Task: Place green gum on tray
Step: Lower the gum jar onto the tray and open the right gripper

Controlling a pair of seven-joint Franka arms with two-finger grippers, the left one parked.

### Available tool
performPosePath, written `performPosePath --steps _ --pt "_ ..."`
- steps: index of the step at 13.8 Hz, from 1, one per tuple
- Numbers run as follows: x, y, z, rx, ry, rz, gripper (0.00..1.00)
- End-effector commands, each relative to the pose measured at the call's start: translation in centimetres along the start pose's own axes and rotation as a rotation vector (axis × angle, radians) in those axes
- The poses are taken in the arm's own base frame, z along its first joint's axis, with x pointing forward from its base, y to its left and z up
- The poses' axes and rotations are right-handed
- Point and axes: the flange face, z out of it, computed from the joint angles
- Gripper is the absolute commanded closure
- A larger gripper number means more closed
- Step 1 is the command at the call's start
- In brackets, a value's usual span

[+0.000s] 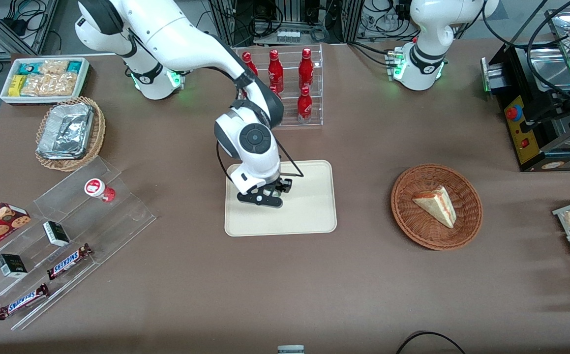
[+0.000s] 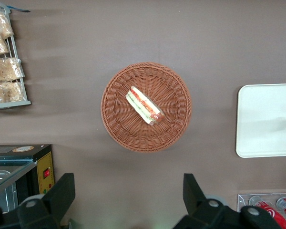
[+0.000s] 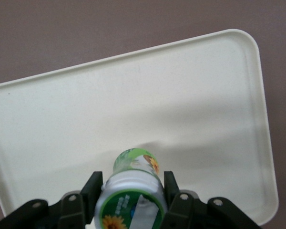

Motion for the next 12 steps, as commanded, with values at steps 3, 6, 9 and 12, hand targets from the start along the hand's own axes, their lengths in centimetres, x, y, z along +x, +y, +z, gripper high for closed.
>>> performPosePath --steps 3,6,9,12 --pt "0.1 -1.2 1.7 0.011 0.009 0.018 1.00" --pt "-0.1 -1.4 2.9 0.013 0.014 0.030 1.00" --pt "-0.2 -1.5 3.6 0.010 0.018 0.025 1.00" --pt "-0.1 -1.4 4.0 0.008 0.021 0.027 0.95"
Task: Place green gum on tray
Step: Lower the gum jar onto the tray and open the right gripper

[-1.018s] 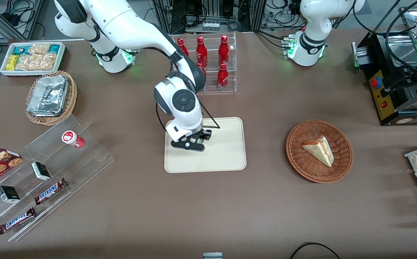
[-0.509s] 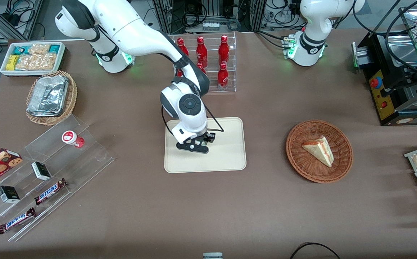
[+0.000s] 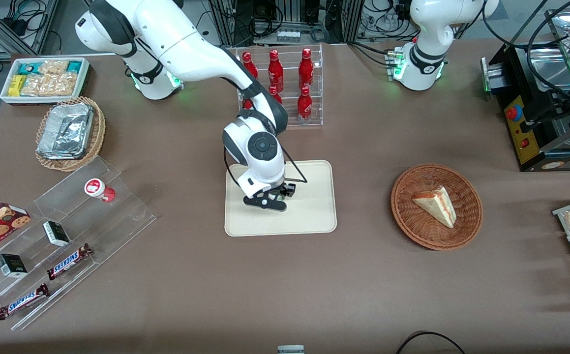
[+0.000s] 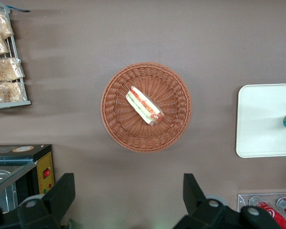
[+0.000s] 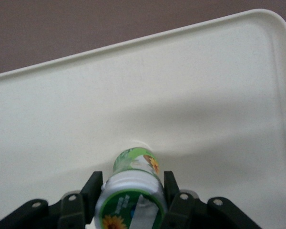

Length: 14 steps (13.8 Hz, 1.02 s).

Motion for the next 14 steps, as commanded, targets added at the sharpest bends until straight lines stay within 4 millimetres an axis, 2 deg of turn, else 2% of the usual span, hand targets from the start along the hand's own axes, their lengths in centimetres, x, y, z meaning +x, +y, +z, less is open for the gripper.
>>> performPosePath --steps 1,3,4,11,14 --pt "0.4 -0.7 0.2 0.014 0.015 0.016 0.75" --pt "0.5 -0.7 0.2 0.017 0.018 0.016 0.12" --pt "0.5 -0.7 0.2 0.018 0.021 0.011 0.00" --pt "0.5 -0.8 0.0 0.014 0.031 -0.008 0.00" --pt "0.5 -0.8 -0.8 0.014 0.037 -0.015 0.00"
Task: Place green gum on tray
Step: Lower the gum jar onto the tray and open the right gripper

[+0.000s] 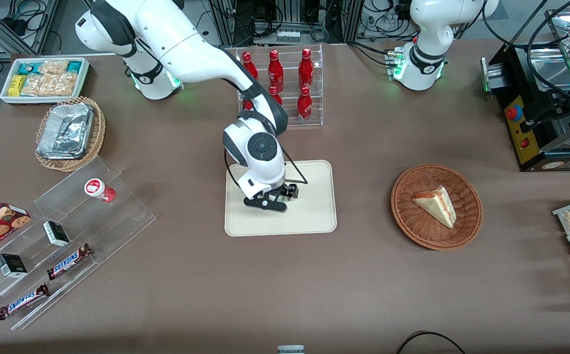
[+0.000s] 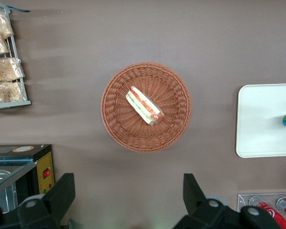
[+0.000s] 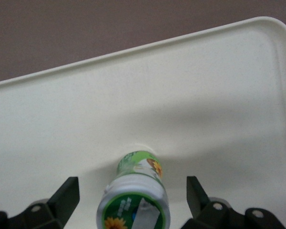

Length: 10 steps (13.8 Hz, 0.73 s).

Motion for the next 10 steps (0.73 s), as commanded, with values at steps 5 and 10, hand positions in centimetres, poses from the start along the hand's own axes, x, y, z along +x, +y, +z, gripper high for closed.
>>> performPosePath --steps 5,10 --pt "1.1 0.2 -4.6 -0.009 0.025 -0.056 0.00" --pt "2.5 2.6 -9.3 -0.047 -0.019 -0.159 0.00"
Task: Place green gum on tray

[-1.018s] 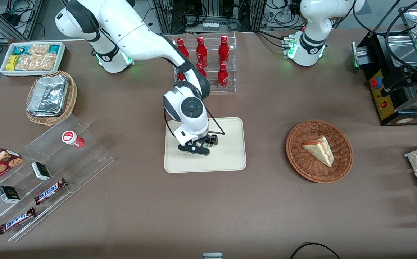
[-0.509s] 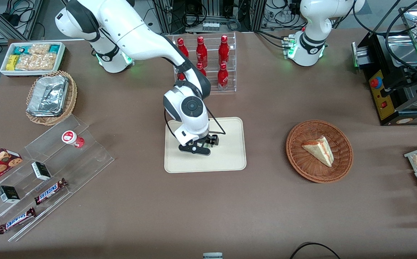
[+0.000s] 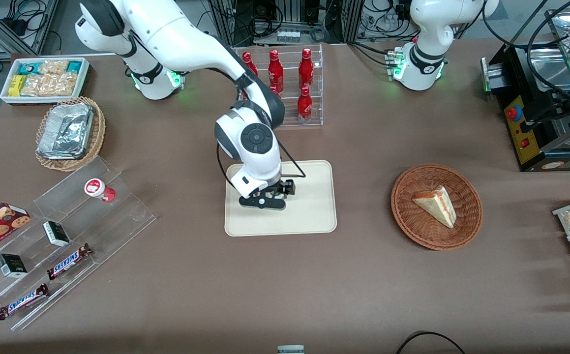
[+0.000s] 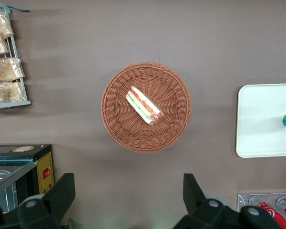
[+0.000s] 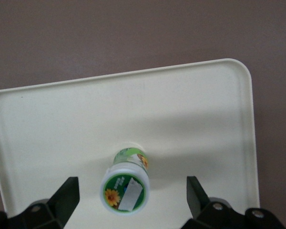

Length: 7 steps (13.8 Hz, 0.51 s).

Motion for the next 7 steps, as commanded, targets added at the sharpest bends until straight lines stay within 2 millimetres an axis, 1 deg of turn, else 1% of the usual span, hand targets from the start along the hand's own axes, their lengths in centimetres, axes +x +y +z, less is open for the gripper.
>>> performPosePath --steps 1,4,7 --pt "1.1 2.5 -3.6 -0.025 -0.027 -0.069 0.00" --pt "2.2 5.2 -6.9 -0.041 -0.062 -0.122 0.00" --pt "2.8 7.4 -9.3 -0.048 -0.088 -0.183 0.00"
